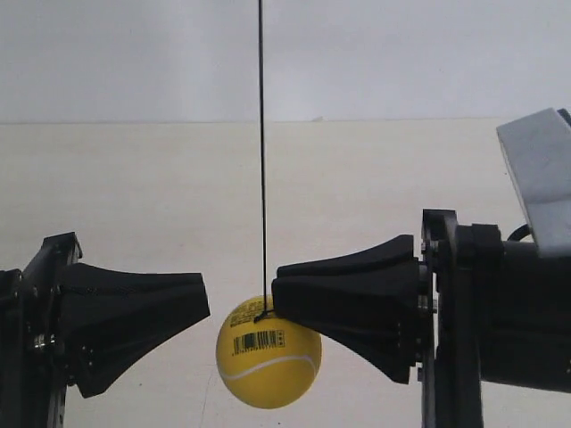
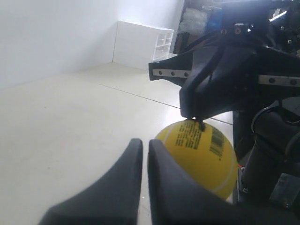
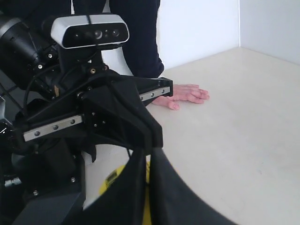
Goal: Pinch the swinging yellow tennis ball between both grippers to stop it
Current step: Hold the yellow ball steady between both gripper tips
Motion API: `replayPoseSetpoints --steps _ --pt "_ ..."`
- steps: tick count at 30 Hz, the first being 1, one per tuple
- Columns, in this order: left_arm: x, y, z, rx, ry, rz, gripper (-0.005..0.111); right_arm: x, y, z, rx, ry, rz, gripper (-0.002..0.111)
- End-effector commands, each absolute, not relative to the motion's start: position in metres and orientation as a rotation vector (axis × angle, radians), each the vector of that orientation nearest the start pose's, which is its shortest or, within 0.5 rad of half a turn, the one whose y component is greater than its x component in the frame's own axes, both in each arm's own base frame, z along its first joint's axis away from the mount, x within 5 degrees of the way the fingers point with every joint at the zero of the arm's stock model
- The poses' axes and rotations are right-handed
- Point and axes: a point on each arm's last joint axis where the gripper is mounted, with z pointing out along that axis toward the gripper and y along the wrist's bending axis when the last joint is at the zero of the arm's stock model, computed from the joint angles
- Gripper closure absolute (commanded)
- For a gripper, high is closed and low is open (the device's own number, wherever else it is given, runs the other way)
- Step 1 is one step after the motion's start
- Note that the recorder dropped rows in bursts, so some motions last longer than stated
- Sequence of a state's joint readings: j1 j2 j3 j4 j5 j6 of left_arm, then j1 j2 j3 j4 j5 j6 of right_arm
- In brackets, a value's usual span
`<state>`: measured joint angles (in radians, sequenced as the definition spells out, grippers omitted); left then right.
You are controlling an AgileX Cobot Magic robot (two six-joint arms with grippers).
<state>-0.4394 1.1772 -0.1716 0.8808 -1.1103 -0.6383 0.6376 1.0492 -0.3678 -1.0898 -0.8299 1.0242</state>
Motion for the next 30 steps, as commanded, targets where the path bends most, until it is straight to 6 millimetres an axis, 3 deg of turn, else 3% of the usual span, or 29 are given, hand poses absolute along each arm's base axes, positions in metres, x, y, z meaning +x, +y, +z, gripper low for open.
replayPoseSetpoints --steps 1,20,30 --pt "0.118 -0.128 0.213 0.890 1.429 -1.057 0.102 0.109 0.156 0.256 -1.019 1.513 1.148 0.108" --pt "0.108 -0.129 0.199 1.066 1.517 -1.063 0.102 0.104 0.152 0.235 -1.172 1.715 1.068 0.108" --pt "0.105 -0.130 0.197 1.105 1.513 -1.064 0.102 0.100 0.153 0.236 -1.207 1.693 1.109 0.108"
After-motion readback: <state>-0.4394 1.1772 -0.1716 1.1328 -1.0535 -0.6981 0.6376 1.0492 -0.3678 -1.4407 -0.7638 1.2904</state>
